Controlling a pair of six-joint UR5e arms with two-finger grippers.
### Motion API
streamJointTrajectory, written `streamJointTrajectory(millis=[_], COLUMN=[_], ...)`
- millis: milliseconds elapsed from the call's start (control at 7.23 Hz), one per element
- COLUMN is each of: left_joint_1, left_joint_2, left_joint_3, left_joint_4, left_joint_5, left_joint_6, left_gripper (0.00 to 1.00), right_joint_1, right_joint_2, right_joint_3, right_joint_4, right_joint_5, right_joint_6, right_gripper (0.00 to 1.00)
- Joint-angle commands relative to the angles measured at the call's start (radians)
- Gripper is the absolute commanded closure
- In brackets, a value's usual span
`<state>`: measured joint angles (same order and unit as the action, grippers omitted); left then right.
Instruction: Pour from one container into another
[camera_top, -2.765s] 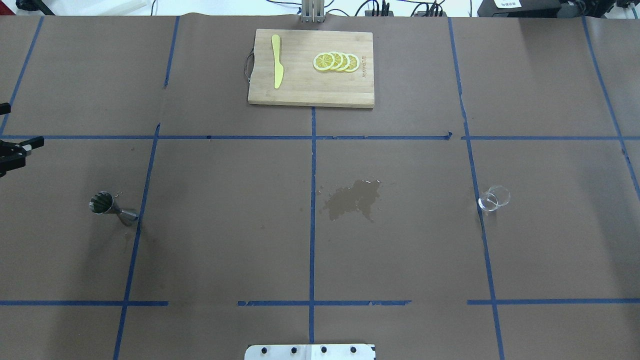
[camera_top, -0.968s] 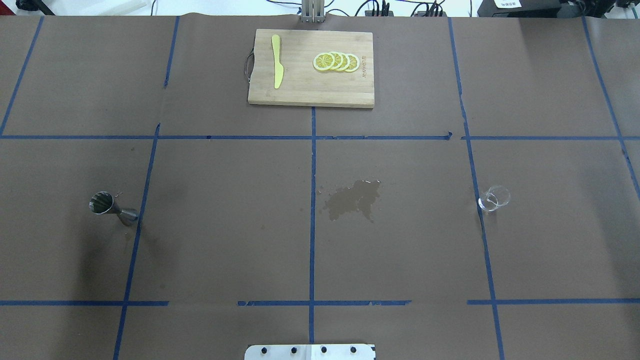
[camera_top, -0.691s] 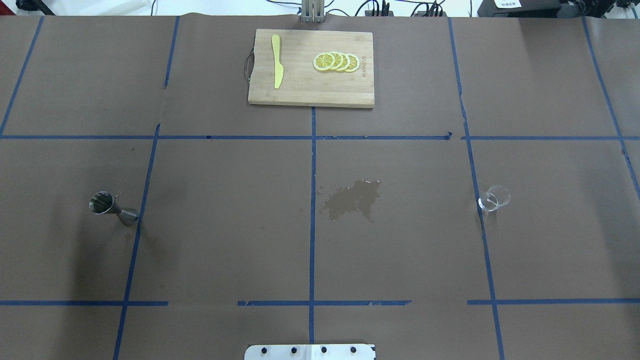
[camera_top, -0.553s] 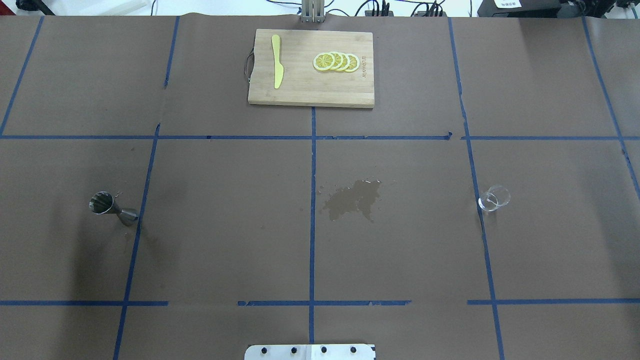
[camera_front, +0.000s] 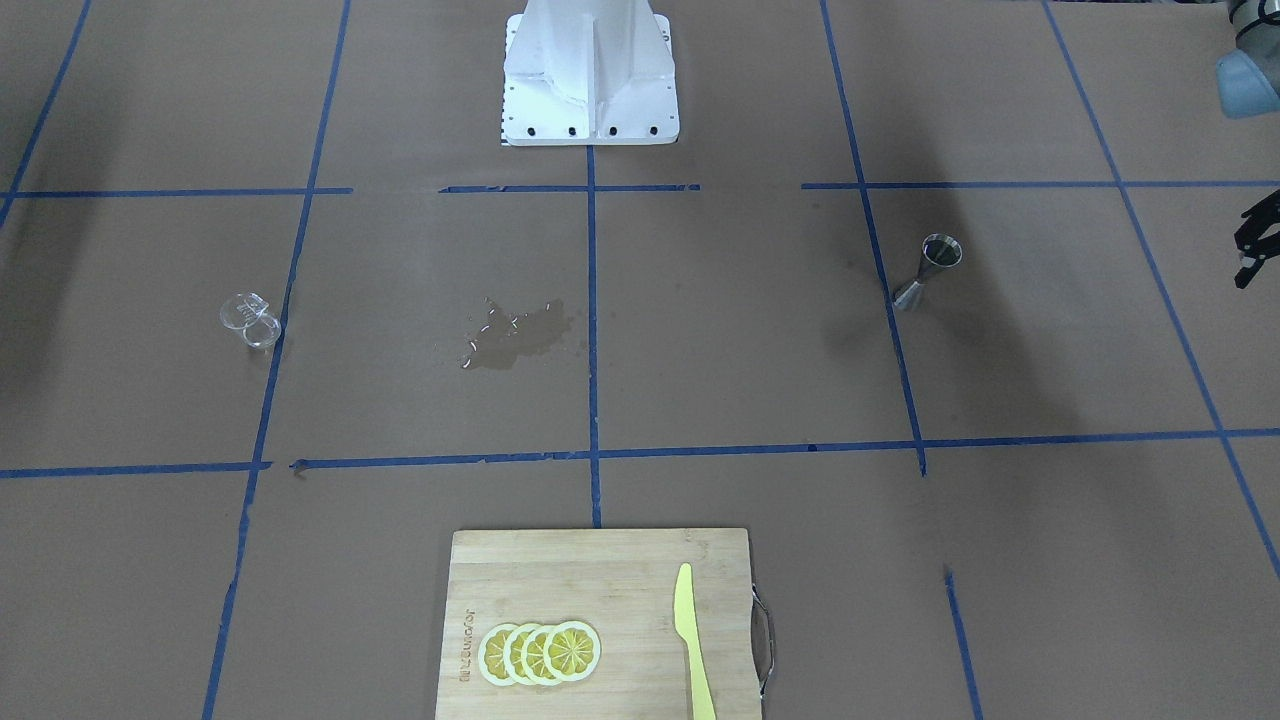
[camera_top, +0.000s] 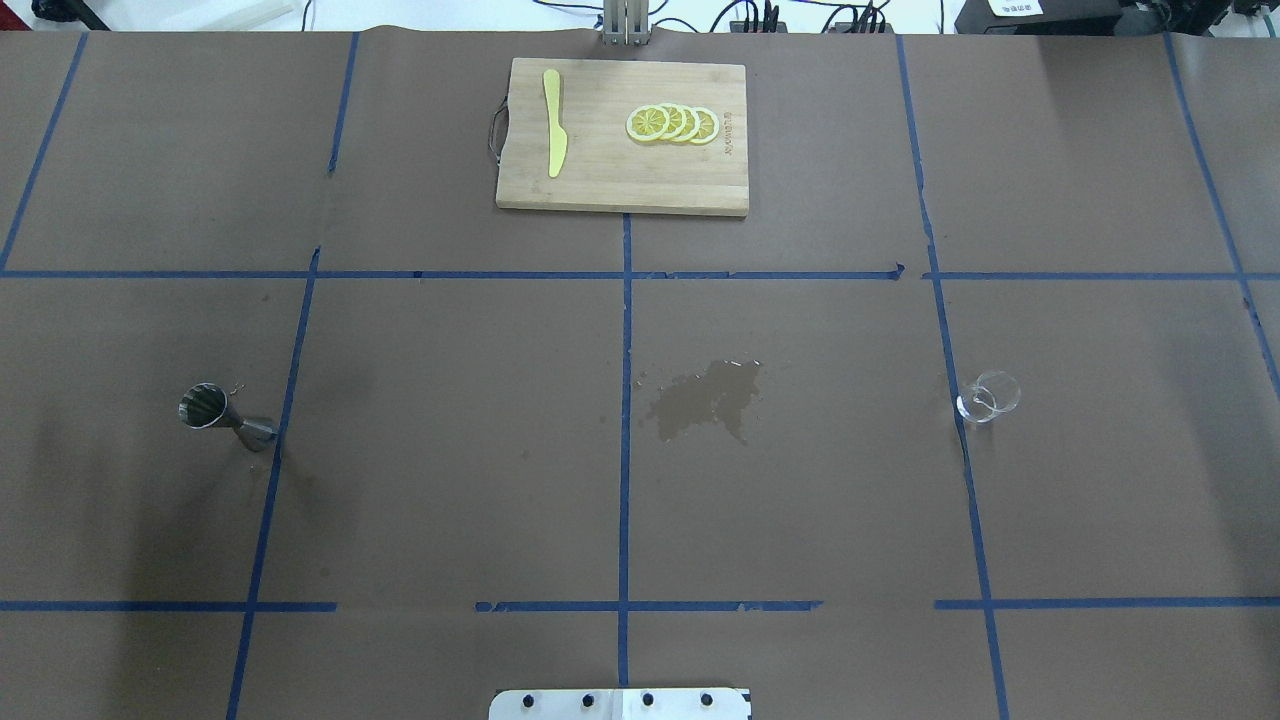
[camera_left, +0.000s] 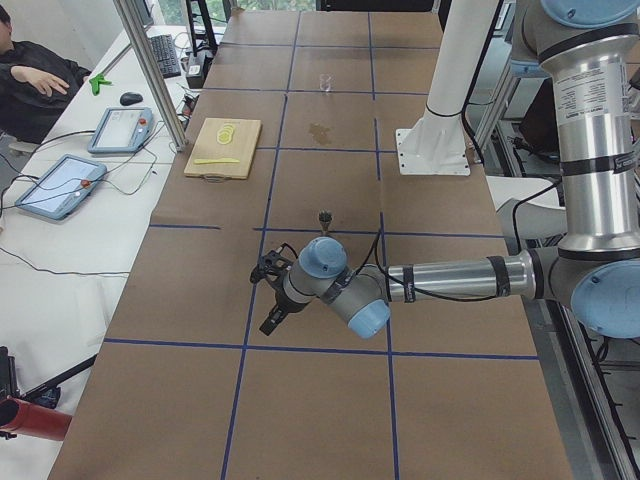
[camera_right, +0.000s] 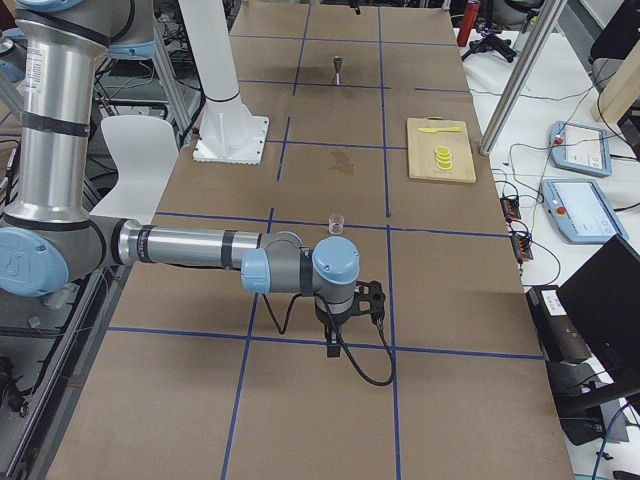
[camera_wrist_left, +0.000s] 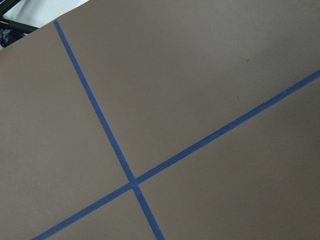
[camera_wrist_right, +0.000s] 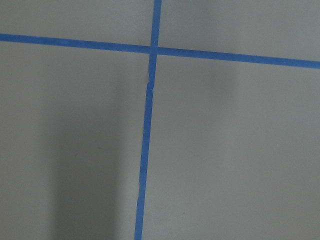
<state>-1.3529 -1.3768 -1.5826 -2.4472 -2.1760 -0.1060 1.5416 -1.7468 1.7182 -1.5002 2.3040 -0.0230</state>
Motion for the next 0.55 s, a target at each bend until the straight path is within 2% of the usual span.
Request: streamJointTrajectory(millis=[0, 276, 415], left_joint_1=[-0.002, -0.008, -0.012], left_joint_2=[0.002, 0.005, 0.010], left_joint_3=[0.027, 0.029, 0.035], left_joint_4=[0.004, 0.004, 0.004], left_joint_5=[-0.001, -0.060, -0.061], left_joint_6=[0.000, 0.000, -0.003], left_gripper=[0.00, 0.00, 0.00], right_joint_1=[0.000, 0.000, 0.000], right_joint_2=[0.000, -0.002, -0.004], right_joint_3=[0.001, 0.000, -0.003], right_joint_4=[0.017, 0.021, 0.021], right_joint_5=[0.002, 0.002, 0.003], right_joint_6=[0.000, 0.000, 0.003], right_gripper=[0.00, 0.00, 0.00])
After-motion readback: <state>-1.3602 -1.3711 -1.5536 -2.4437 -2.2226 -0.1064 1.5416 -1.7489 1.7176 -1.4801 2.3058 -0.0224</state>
